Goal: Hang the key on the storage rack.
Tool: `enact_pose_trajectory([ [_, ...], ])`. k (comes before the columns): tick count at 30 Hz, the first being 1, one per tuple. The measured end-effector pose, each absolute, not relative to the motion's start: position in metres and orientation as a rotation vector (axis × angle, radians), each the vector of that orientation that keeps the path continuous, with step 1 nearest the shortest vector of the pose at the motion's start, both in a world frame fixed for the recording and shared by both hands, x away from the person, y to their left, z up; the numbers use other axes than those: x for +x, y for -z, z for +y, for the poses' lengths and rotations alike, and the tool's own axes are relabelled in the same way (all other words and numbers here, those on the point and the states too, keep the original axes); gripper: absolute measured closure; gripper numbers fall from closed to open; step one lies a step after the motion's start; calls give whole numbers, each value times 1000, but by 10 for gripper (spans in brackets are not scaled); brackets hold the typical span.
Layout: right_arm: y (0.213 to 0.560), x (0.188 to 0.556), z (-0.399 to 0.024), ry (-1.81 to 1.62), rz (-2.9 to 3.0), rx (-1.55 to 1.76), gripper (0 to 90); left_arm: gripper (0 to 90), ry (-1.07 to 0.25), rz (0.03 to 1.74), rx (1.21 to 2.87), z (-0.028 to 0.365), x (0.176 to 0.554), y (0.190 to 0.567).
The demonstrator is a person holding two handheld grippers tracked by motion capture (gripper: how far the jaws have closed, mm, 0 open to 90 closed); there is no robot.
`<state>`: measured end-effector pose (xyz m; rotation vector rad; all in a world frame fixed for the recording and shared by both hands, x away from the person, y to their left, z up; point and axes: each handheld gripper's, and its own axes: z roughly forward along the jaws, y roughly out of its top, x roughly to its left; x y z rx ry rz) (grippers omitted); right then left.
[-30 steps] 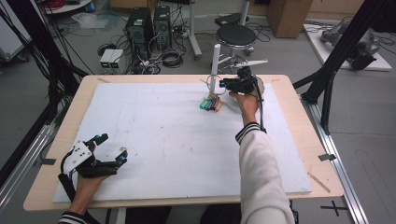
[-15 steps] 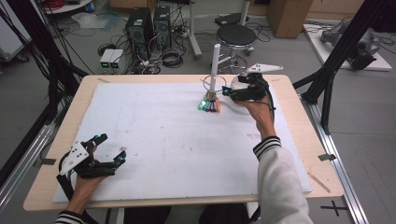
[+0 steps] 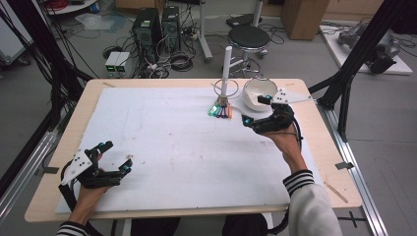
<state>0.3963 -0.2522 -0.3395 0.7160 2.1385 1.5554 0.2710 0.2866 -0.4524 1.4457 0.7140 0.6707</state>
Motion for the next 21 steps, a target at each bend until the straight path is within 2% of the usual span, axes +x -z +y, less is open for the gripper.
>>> enact_pose_trajectory([
  [5, 362, 374, -261, -1619, 2131, 648, 9, 18, -673, 698, 1452, 287, 270, 452],
  [21, 417, 335, -287, -1748, 1987, 637, 8, 17, -682, 690, 1462, 285, 270, 452],
])
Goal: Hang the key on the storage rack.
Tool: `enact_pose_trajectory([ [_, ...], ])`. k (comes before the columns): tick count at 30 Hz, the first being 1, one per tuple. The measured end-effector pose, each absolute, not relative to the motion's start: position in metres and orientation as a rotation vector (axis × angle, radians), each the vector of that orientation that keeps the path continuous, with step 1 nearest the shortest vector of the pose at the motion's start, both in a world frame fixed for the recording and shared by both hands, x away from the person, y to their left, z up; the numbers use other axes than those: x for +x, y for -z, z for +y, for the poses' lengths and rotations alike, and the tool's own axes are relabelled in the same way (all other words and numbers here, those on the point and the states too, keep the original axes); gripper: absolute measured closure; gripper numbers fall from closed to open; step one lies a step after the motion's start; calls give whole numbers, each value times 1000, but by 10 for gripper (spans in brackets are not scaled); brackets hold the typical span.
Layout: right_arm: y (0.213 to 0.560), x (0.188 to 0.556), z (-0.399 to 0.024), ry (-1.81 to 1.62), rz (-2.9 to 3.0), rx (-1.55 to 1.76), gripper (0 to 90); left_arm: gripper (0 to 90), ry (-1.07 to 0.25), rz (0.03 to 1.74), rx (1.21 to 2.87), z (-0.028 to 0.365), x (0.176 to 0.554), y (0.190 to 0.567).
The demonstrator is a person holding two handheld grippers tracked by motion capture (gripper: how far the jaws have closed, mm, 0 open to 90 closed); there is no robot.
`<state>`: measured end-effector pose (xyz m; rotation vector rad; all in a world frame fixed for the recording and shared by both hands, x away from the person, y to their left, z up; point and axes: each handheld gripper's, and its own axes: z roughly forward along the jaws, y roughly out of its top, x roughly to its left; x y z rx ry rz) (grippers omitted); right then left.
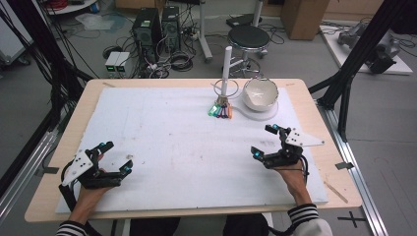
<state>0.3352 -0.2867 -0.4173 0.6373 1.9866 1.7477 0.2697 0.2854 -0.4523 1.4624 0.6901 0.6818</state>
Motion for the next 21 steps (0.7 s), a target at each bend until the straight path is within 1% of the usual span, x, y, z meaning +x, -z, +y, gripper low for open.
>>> enact_pose_trajectory([
  [10, 450, 324, -295, -1783, 1947, 677, 8, 17, -687, 689, 1464, 285, 269, 452],
  [21, 451, 320, -297, -1786, 1885, 668, 8, 18, -695, 685, 1453, 285, 268, 453],
])
